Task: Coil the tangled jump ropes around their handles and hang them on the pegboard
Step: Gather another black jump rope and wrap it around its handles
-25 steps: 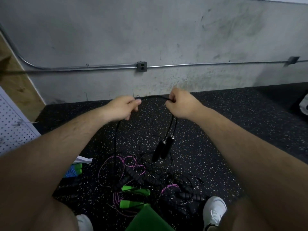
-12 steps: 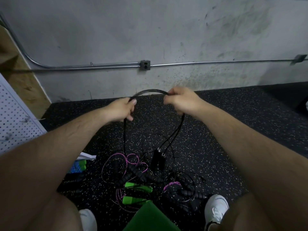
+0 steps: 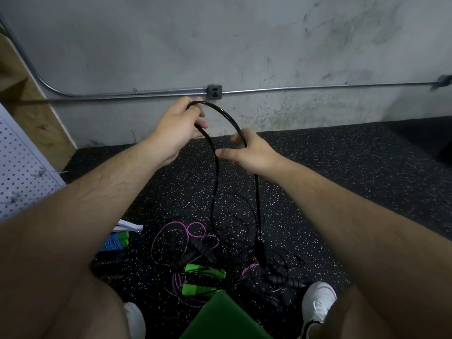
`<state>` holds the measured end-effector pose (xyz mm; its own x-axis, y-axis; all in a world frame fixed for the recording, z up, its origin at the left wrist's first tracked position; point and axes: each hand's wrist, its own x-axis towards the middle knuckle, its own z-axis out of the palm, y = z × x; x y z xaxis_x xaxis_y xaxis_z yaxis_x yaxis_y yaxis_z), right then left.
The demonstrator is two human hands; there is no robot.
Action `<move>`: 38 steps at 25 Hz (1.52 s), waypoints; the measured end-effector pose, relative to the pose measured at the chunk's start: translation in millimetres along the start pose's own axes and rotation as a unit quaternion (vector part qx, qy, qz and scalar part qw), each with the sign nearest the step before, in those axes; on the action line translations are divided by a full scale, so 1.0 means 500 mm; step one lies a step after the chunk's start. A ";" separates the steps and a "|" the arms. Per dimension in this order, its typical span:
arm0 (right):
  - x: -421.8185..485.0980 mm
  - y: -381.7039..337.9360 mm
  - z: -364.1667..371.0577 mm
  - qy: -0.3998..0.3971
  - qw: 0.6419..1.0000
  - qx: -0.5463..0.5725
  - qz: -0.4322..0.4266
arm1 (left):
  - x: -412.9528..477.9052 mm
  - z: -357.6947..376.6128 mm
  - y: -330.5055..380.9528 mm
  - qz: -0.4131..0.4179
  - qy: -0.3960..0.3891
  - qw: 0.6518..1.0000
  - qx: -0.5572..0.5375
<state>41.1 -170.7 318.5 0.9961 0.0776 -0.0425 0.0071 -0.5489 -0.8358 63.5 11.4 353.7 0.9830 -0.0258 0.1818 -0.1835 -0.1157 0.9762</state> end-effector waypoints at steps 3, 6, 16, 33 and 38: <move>-0.018 -0.012 -0.003 -0.104 0.994 -0.016 -0.036 | -0.004 -0.001 -0.002 -0.002 -0.030 0.999 -0.026; -0.019 -0.016 0.010 -0.107 0.992 -0.027 -0.067 | -0.012 0.006 0.009 0.004 -0.044 0.997 -0.060; 0.005 -0.030 0.013 -0.082 0.977 0.195 -0.027 | -0.009 -0.029 0.008 0.019 -0.053 0.990 0.130; -0.008 0.034 -0.028 -0.100 0.974 -0.191 -0.072 | -0.015 -0.059 -0.025 0.025 -0.108 0.909 0.402; -0.018 -0.002 0.002 -0.092 0.964 -0.201 -0.147 | -0.043 0.041 -0.050 0.037 -0.262 0.878 0.399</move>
<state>32.2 -170.0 319.4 0.9137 0.4047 0.0360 0.3567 -0.7567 -0.5479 47.0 -5.6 323.1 0.8695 -0.4921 -0.0426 -0.3970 -0.7476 0.5324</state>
